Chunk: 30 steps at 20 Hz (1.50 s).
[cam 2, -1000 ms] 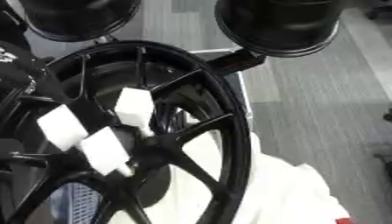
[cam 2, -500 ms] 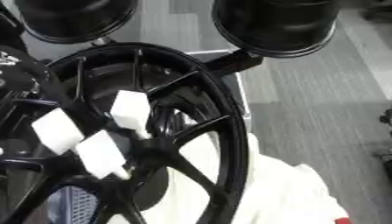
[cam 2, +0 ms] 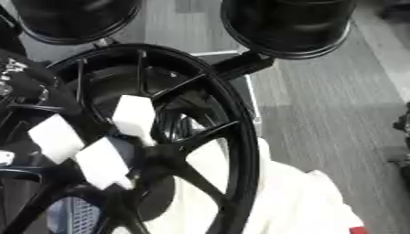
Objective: Pull the pin out of the wheel hub.
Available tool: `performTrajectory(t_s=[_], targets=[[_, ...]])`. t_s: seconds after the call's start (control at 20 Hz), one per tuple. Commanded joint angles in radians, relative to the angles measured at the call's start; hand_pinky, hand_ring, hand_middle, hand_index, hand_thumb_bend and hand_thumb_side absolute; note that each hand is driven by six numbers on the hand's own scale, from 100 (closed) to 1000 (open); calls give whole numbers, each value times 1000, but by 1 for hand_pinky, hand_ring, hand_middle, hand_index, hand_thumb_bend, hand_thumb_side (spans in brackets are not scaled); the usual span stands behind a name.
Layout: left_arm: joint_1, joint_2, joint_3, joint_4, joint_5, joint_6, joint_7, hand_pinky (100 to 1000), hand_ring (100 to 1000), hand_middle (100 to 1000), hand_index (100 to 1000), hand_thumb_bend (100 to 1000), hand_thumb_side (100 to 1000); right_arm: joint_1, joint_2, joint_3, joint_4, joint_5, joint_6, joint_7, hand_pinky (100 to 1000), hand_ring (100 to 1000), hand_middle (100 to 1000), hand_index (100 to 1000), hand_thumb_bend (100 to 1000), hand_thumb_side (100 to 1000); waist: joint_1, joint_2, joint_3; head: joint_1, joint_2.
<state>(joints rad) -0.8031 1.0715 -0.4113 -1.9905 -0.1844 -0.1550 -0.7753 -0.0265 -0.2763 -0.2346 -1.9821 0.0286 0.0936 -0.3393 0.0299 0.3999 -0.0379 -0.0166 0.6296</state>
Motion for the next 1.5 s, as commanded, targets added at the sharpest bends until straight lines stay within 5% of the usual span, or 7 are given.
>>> performTrajectory(t_s=[0.05, 0.2, 0.3, 0.45, 1.2, 1.5], targets=[[-15, 15, 5, -10, 6, 2, -8, 873, 844, 780, 908, 164, 564, -7, -8, -3, -18, 5, 1, 2, 755, 594, 526, 685, 100, 605, 0, -16, -2, -4, -17], [-14, 15, 2, -10, 11, -6, -26, 877, 849, 793, 914, 174, 557, -8, -7, -3, -18, 5, 1, 2, 756, 594, 526, 685, 100, 605, 1, -13, -5, -6, -19], [-12, 18, 3, -10, 10, -22, -45, 885, 858, 793, 904, 217, 402, -8, -6, -3, -18, 5, 2, 3, 756, 594, 526, 685, 100, 606, 1, -12, -5, -8, -19], [-8, 19, 13, -10, 4, -40, -74, 893, 867, 793, 905, 226, 333, -10, -5, -3, -18, 4, 3, 3, 756, 594, 526, 685, 100, 606, 2, -11, -4, -9, -20], [-15, -5, 11, 53, -25, -15, -84, 874, 851, 751, 895, 183, 206, -12, 3, -2, -18, 5, 4, 7, 757, 594, 527, 686, 100, 607, 0, -3, -9, -7, -32], [-17, -13, -2, 65, -21, -21, -88, 862, 824, 698, 885, 160, 220, -14, 7, -1, -18, 6, 5, 7, 758, 594, 527, 686, 100, 609, 0, 3, -9, -5, -33]])
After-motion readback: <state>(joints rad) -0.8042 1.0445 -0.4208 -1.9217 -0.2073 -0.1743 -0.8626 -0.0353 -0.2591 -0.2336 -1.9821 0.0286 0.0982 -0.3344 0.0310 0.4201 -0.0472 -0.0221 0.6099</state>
